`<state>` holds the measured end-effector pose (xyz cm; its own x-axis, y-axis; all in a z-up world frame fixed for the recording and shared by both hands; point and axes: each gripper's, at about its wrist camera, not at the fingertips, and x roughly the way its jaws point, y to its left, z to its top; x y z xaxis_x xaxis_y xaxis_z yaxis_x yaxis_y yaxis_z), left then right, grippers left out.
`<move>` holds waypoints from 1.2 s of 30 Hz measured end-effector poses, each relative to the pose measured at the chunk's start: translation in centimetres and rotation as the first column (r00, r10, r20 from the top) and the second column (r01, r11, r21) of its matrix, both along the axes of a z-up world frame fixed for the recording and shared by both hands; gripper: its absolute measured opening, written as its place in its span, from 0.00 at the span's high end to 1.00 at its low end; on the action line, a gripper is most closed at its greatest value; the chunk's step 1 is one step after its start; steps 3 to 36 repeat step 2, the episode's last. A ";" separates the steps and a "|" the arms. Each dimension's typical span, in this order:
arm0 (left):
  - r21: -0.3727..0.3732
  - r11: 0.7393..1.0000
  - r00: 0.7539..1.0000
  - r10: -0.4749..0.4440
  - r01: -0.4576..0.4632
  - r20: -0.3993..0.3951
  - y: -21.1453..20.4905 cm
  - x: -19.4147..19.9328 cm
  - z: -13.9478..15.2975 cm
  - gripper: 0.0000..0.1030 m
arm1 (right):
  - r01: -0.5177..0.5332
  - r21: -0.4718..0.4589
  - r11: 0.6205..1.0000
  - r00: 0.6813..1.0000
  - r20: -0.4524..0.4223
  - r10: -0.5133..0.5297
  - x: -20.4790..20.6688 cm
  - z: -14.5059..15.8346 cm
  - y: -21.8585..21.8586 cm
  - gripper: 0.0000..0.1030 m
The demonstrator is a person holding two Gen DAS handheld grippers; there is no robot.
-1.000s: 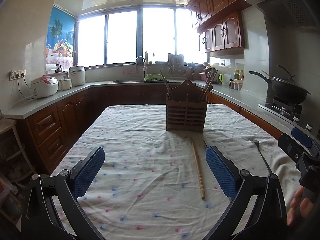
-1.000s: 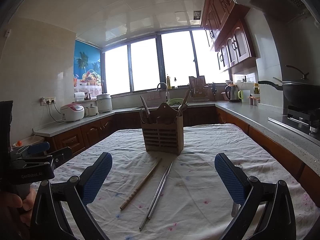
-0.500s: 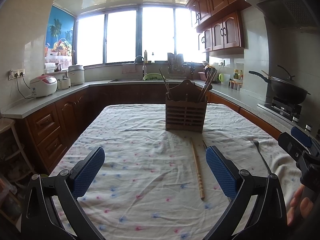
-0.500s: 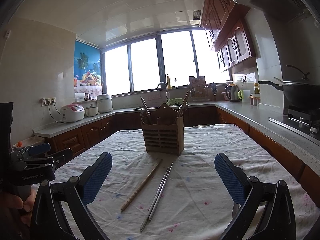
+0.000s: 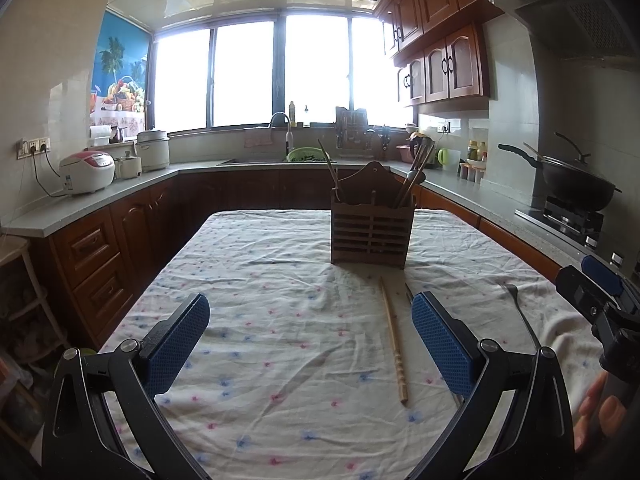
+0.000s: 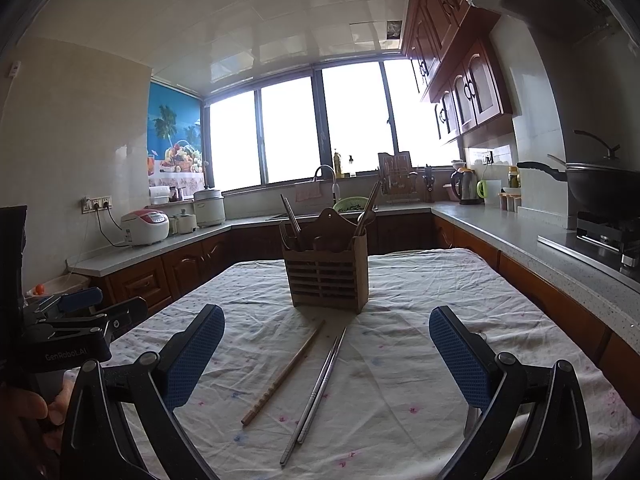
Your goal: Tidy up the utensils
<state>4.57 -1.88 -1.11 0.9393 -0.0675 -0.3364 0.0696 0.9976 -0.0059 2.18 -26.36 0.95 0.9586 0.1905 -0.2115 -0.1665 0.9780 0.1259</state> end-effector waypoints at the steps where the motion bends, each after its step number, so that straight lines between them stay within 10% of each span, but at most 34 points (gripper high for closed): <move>1: -0.002 1.000 1.000 -0.001 0.001 0.000 0.0 0.1 0.0 0.00 | 0.000 -0.001 1.000 1.000 -0.001 0.000 0.0 0.0 -0.1 0.00; 36: -0.003 1.000 1.000 -0.003 0.003 -0.001 0.0 0.1 0.0 0.00 | 0.001 -0.001 1.000 1.000 -0.003 -0.001 0.1 -0.1 -0.1 0.00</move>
